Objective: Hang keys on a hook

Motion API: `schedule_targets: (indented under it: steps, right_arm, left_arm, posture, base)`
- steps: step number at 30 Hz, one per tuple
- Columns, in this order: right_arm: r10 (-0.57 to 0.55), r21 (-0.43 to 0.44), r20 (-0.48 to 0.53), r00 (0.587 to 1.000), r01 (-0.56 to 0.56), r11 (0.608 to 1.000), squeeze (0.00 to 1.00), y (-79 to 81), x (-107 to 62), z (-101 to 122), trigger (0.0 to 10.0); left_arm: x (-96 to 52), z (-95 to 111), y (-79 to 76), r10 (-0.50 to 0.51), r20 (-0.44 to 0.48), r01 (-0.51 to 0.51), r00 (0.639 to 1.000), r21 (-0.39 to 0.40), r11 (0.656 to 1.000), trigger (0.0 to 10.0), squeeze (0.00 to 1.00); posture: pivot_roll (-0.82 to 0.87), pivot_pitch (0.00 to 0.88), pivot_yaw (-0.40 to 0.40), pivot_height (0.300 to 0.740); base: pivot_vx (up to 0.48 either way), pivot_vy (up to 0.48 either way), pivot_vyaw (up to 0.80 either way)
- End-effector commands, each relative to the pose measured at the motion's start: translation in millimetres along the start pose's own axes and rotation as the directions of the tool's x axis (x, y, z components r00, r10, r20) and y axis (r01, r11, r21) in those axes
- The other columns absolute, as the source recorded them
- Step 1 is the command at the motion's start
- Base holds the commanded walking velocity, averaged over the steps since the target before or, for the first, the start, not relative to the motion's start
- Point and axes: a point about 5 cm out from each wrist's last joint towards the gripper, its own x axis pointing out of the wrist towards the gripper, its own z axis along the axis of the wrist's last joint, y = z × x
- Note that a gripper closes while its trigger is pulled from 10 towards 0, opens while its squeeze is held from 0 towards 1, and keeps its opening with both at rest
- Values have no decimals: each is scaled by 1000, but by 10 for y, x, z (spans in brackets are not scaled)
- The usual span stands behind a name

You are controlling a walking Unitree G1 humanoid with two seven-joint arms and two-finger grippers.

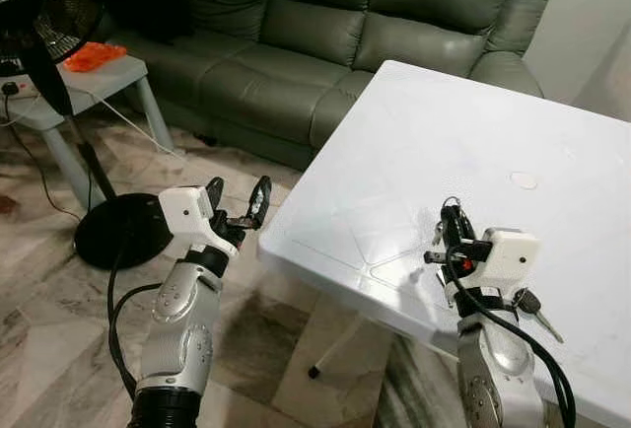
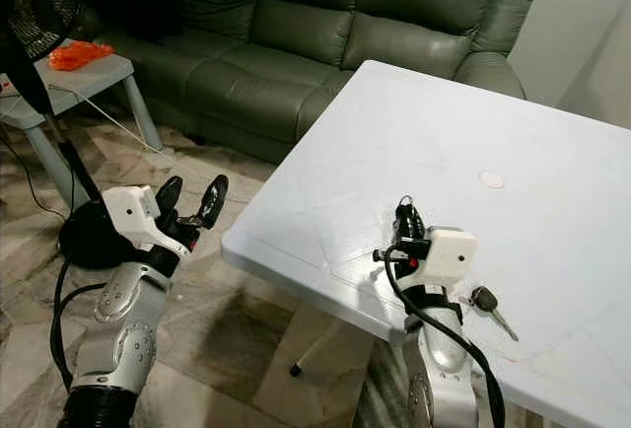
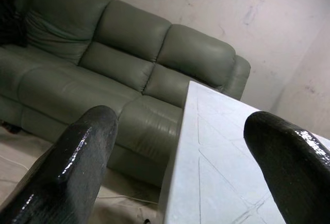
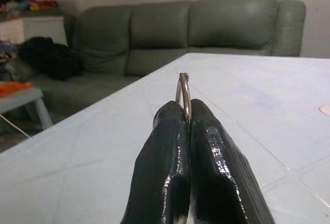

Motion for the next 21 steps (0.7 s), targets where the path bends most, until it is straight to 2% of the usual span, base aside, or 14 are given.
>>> schedule_targets:
  steps: [1, 5, 8, 14, 21]
  right_arm:
    - [6, -7, -2, 1000, -6, 1000, 0, 33, 60, 25, 10000]
    - [9, -16, -6, 1000, -9, 1000, 0, 55, 117, 38, 10000]
    - [3, -22, -15, 1000, -3, 1000, 0, 49, 125, 32, 10000]
    - [-9, -19, -24, 1000, 8, 1000, 0, 31, 126, 26, 10000]
    - [-13, -14, -34, 999, 12, 1000, 0, 19, 124, 19, 10000]
  left_arm:
    - [80, 66, -19, -24, 17, 23, 1000, 24, 999, 10000, 0]
    - [178, 119, 22, -31, 17, 30, 999, 40, 999, 10000, 0]
    - [198, 121, 29, -26, 13, 25, 1000, 35, 999, 10000, 0]
    - [206, 65, -15, -29, -3, 29, 1000, -6, 1000, 10000, 0]
    - [217, 45, -43, -33, -5, 33, 999, -13, 999, 10000, 0]
  posture:
    - [20, 0, -67, 740]
    - [22, 3, -67, 740]
    - [16, 4, -64, 740]
    - [8, 4, -61, 740]
    - [4, 5, -61, 740]
  base:
    - [0, 0, 0]
    - [0, 0, 0]
    - [0, 0, -242]
    - [0, 449, -767]
    - [0, 476, -769]
